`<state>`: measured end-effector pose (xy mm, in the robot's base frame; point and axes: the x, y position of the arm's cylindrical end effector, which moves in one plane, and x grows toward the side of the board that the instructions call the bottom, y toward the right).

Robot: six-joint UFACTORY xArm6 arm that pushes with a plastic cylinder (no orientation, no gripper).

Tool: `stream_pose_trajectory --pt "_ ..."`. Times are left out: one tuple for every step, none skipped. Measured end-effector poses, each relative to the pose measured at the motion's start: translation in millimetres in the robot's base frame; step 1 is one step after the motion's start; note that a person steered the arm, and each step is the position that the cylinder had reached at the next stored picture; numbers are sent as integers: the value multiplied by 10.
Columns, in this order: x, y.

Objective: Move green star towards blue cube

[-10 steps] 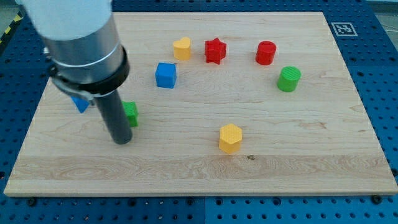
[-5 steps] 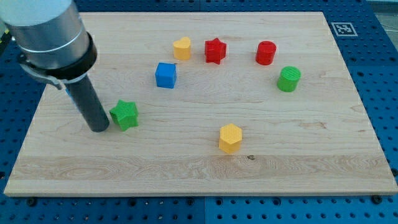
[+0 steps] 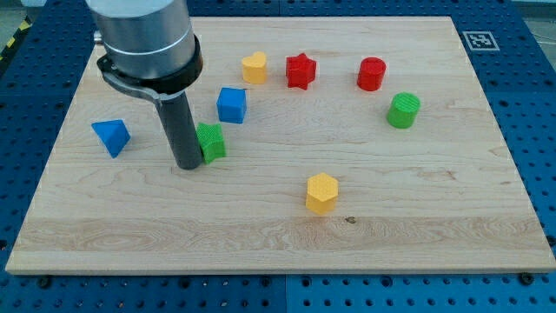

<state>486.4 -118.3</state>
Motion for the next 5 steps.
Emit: stream_pose_trajectory --pt "-150 -21" --pt "-284 -186" --pt "-436 -448" --pt "-627 -614" --pt "-663 -619"
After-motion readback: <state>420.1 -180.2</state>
